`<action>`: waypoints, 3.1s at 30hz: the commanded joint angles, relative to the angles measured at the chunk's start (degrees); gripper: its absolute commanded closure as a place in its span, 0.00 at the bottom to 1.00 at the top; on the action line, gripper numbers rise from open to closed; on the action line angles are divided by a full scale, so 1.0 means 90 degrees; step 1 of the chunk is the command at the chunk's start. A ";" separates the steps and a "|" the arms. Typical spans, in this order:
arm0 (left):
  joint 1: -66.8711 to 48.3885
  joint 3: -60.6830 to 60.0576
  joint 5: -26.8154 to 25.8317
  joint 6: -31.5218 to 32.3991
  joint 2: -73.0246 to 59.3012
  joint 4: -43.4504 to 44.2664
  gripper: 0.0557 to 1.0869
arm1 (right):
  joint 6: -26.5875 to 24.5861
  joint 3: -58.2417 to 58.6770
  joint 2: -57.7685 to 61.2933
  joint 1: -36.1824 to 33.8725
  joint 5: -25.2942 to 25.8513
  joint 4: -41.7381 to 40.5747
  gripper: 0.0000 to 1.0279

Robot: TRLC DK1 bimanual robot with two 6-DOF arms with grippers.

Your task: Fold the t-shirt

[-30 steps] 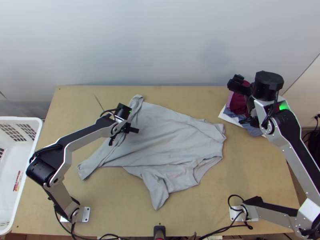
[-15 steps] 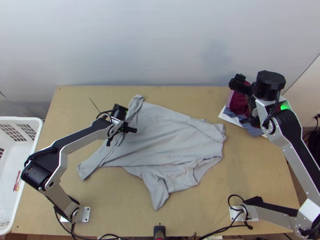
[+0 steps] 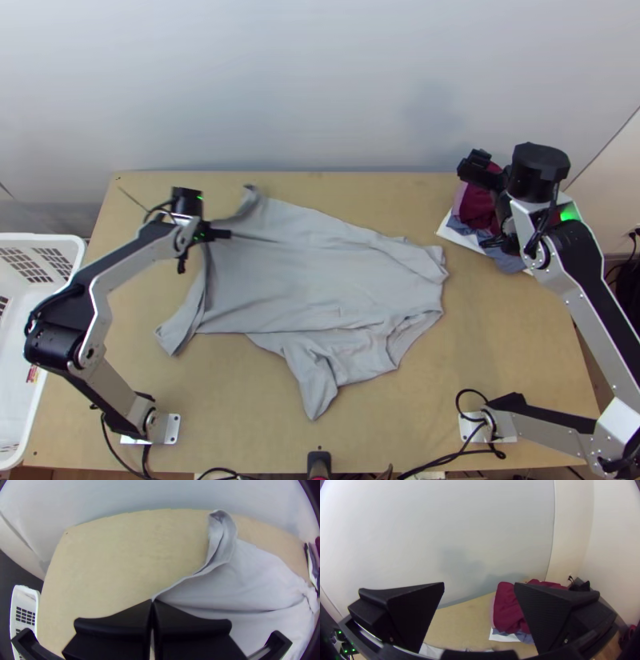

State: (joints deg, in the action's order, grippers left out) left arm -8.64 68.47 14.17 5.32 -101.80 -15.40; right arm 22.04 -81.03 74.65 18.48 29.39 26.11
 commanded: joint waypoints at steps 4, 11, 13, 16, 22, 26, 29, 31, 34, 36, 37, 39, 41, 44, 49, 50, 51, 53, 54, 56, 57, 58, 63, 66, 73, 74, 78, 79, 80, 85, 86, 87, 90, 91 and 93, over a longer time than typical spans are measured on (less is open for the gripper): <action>0.0912 0.0752 -0.0091 0.1147 -0.0466 -0.0145 0.04 | -0.0066 0.0098 -0.0013 0.0222 -0.0023 0.0097 0.05; 0.0882 0.2324 -0.0120 0.1606 -0.0877 -0.2137 0.04 | -0.0037 0.0664 -0.0238 0.1062 -0.0589 0.0751 0.05; 0.0921 0.2773 -0.0188 0.1616 -0.0828 -0.2742 0.04 | 0.0022 0.1025 -0.0424 0.1404 -0.0902 0.0976 0.05; 0.0951 0.3564 -0.0374 0.1625 -0.0662 -0.4061 0.04 | 0.0363 0.1504 -0.0668 0.1765 -0.1205 0.1230 0.04; 0.1283 0.3770 -0.0540 0.1791 0.0012 -0.4393 0.04 | 0.0900 0.1982 -0.0629 0.1960 -0.1986 0.1386 0.05; 0.1859 0.4082 -0.0550 0.1782 -0.0125 -0.4285 0.04 | 0.1037 0.2051 -0.0424 0.2136 -0.2357 0.1582 0.04; 0.2162 0.4287 -0.0676 0.1752 -0.0203 -0.4285 0.04 | 0.1066 0.2256 -0.0443 0.2312 -0.2562 0.1640 0.04; 0.2230 0.4277 -0.0764 0.1713 -0.0242 -0.4275 0.04 | 0.1105 0.2363 -0.0463 0.2400 -0.2621 0.1679 0.04; 0.2220 0.4277 -0.0755 0.1645 -0.0584 -0.3982 0.04 | 0.1135 0.2451 -0.0453 0.2458 -0.2660 0.1689 0.04; 0.2201 0.4375 -0.0755 0.1596 -0.0984 -0.3758 0.04 | 0.1135 0.2422 -0.0433 0.2458 -0.2660 0.1650 0.04; 0.2181 0.4580 -0.0764 0.1596 -0.1209 -0.3777 0.04 | 0.1135 0.2393 -0.0414 0.2458 -0.2660 0.1650 0.04; 0.2093 0.5049 -0.0940 0.1606 -0.1433 -0.4158 0.04 | 0.1135 0.2295 -0.0414 0.2449 -0.2660 0.1699 0.04; 0.1888 0.5244 -0.1321 0.1596 -0.1365 -0.4656 0.04 | 0.1135 0.2236 -0.0433 0.2429 -0.2679 0.1855 0.04; 0.1429 0.5137 -0.1428 0.1235 -0.0994 -0.5438 0.04 | 0.1135 0.2256 -0.0443 0.2556 -0.2835 0.2011 0.04; 0.0785 0.3818 -0.1448 0.0668 0.0325 -0.5721 0.04 | 0.1096 0.2266 -0.0287 0.3142 -0.3304 0.2138 0.05; 0.0716 0.3457 -0.1448 0.0532 0.0637 -0.5711 0.04 | 0.1086 0.2266 -0.0228 0.3249 -0.3343 0.2138 0.05; 0.0638 0.3105 -0.1448 0.0424 0.0920 -0.5701 0.04 | 0.1076 0.2256 -0.0179 0.3357 -0.3382 0.2138 0.05; 0.0580 0.2383 -0.1438 0.0209 0.1506 -0.5662 0.04 | 0.1027 0.2217 -0.0033 0.3572 -0.3402 0.2138 0.05; 0.0580 0.2041 -0.1438 0.0082 0.1799 -0.5623 0.04 | 0.0988 0.2197 0.0055 0.3689 -0.3402 0.2138 0.05; 0.0619 0.1367 -0.1428 -0.0162 0.2356 -0.5613 0.04 | 0.0920 0.2168 0.0231 0.3982 -0.3392 0.2119 0.05; 0.0668 0.1045 -0.1428 -0.0308 0.2629 -0.5594 0.04 | 0.0910 0.2158 0.0309 0.4109 -0.3392 0.2080 0.05; 0.0726 0.0693 -0.1389 -0.0503 0.2903 -0.5564 0.04 | 0.0910 0.2119 0.0397 0.4197 -0.3402 0.2060 0.05; 0.0794 -0.0693 -0.0745 -0.1392 0.3918 -0.5350 0.04 | 0.0969 0.1826 0.0865 0.4343 -0.3402 0.1933 0.04; 0.0687 -0.1367 -0.0393 -0.1832 0.4387 -0.5281 0.04 | 0.0969 0.1621 0.1031 0.4363 -0.3402 0.1933 0.04; 0.0228 -0.2207 -0.0178 -0.2017 0.4866 -0.5145 0.04 | 0.0988 0.1562 0.1119 0.4499 -0.3402 0.1933 0.04; 0.0130 -0.2334 -0.0100 -0.2027 0.4905 -0.5154 0.04 | 0.1008 0.1543 0.1129 0.4499 -0.3402 0.1933 0.04; -0.0260 -0.2646 0.0115 -0.1959 0.4924 -0.5193 0.04 | 0.1037 0.1514 0.1139 0.4490 -0.3402 0.1933 0.04; -0.0309 -0.2676 0.0134 -0.1929 0.4924 -0.5193 0.05 | 0.1047 0.1533 0.1149 0.4490 -0.3402 0.1933 0.04; -0.0348 -0.2705 0.0134 -0.1880 0.4895 -0.5193 0.05 | 0.1057 0.1553 0.1149 0.4490 -0.3402 0.1933 0.05; -0.0426 -0.2607 0.0124 -0.1636 0.4690 -0.5232 0.05 | 0.1096 0.1592 0.1188 0.4490 -0.3402 0.1933 0.05; -0.0475 -0.2578 0.0124 -0.1558 0.4661 -0.5242 0.05 | 0.1096 0.1592 0.1207 0.4490 -0.3402 0.1933 0.05; -0.0592 -0.2568 0.0124 -0.1480 0.4631 -0.5262 0.05 | 0.1105 0.1592 0.1217 0.4490 -0.3402 0.1933 0.04; -0.0846 -0.2637 0.0134 -0.1226 0.4504 -0.5242 0.05 | 0.1154 0.1582 0.1237 0.4499 -0.3402 0.1933 0.05; -0.0915 -0.2666 0.0134 -0.1128 0.4436 -0.5164 0.05 | 0.1154 0.1592 0.1237 0.4509 -0.3412 0.1933 0.05; -0.0944 -0.2705 0.0134 -0.0992 0.4270 -0.5057 0.05 | 0.1145 0.1592 0.1227 0.4529 -0.3412 0.1962 0.05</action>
State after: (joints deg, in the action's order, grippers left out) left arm -14.22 45.23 15.22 -7.38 -60.55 -62.43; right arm 31.99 -66.78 85.45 58.87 -1.34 43.48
